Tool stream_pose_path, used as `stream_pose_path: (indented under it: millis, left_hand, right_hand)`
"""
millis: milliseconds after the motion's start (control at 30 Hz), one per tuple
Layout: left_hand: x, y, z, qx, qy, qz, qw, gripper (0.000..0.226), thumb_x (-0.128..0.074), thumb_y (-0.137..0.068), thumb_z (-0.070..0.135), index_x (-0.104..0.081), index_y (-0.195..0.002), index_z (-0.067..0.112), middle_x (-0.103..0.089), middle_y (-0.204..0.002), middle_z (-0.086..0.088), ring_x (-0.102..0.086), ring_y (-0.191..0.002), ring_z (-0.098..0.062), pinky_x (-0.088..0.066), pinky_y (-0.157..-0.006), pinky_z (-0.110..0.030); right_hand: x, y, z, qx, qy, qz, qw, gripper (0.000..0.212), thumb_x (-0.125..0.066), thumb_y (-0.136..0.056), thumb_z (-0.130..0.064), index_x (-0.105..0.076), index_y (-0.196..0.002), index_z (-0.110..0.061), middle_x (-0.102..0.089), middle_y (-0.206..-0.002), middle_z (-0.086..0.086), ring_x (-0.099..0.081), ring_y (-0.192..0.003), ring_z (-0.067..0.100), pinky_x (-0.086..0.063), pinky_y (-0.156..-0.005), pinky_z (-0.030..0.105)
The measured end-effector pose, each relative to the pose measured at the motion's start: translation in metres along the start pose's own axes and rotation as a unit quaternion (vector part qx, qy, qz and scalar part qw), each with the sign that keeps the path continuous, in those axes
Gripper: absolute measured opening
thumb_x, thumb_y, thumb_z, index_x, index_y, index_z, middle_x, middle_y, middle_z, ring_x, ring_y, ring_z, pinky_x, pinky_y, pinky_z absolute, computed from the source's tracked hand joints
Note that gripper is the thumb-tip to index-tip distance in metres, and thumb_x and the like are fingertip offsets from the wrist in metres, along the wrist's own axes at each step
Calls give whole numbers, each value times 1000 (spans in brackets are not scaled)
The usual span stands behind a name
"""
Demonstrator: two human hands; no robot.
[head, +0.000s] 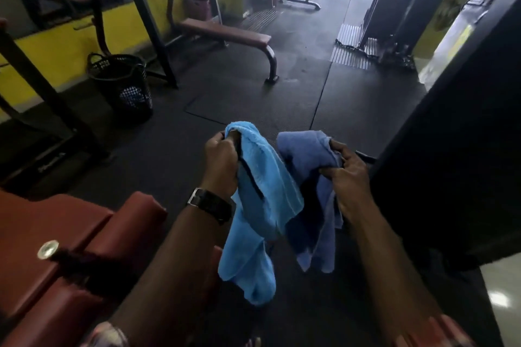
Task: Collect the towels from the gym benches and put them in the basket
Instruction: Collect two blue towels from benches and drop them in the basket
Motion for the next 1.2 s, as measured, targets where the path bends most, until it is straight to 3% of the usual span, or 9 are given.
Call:
stream_pose_path:
  millis: [267,433,600,667,733,800,967,1100,1200]
  left_hand:
    - [-59,-165,44,-109,-6,37,993,19,-52,-98,16,-70,-89,16,-73,-74,1,-67,-67,-12,-55,-61,-26]
    - [-101,-258,74,-135,-30,138,981,19,-51,-98,13,-69,-102,9,-71,-92,-10,-65,-82,-21,-55,-76,-36]
    - [-109,-341,92,-81,91,242,963,27,-49,-95,10,-67,-113,0,-69,-106,-20,-67,-94,-31,-56,-83,-39]
    - [-106,-378,96,-53,170,257,950,27,-47,-93,14,-71,-100,3,-73,-91,-14,-69,-85,-27,-60,-76,-34]
    - [-101,-415,96,-33,241,252,937,35,-45,-89,15,-68,-63,11,-64,-55,-4,-63,-54,-18,-53,-50,-21]
    - [-96,-461,91,-6,289,254,923,37,-46,-82,15,-51,-45,17,-46,-44,2,-48,-43,-15,-43,-50,-16]
    - [-84,-565,92,72,283,225,929,4,-54,-67,13,-55,-66,9,-56,-66,-7,-58,-59,-22,-48,-69,-28]
    - [-67,-665,123,81,320,186,926,42,-41,-82,16,-68,-53,2,-66,-61,-12,-68,-53,-27,-58,-60,-31]
    - [-55,-737,167,46,312,170,934,47,-40,-86,19,-72,-54,3,-70,-63,-13,-70,-54,-26,-57,-56,-29]
  right_hand:
    - [-50,-192,22,-25,-98,-48,994,53,-55,-76,23,-65,-108,-18,-68,-113,8,-63,-110,31,-50,-99,42]
    - [-116,-326,24,-30,-112,-103,988,41,-51,-84,19,-61,-119,0,-65,-119,22,-62,-109,35,-53,-95,40]
    - [-177,-420,11,-41,-85,-195,976,50,-47,-77,23,-60,-117,-3,-65,-99,7,-62,-80,15,-51,-62,19]
    - [-201,-453,13,-61,-69,-219,971,51,-48,-77,23,-60,-115,-8,-62,-101,5,-58,-76,12,-50,-58,17]
    - [-222,-485,18,-77,-50,-242,966,51,-49,-78,21,-61,-113,-14,-63,-101,-1,-58,-69,8,-51,-58,20]
    - [-251,-524,26,-91,-44,-248,964,52,-48,-78,20,-62,-113,-15,-63,-98,-2,-57,-60,5,-51,-59,23]
    - [-329,-614,35,-91,-50,-239,965,52,-48,-77,22,-62,-115,-11,-63,-101,8,-62,-65,9,-56,-64,26]
    - [-413,-690,33,-87,-52,-252,962,52,-49,-75,23,-62,-115,-7,-61,-116,19,-60,-94,28,-52,-90,48]
    - [-477,-744,25,-95,-70,-261,958,50,-50,-74,23,-65,-104,-13,-62,-110,14,-60,-94,27,-54,-85,44]
Point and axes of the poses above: each hand's wrist, its own y-axis away from the middle knuckle, its own x-axis out of the back of the hand, z = x × y, the point moved 1 cm from there along -y, towards the middle knuckle
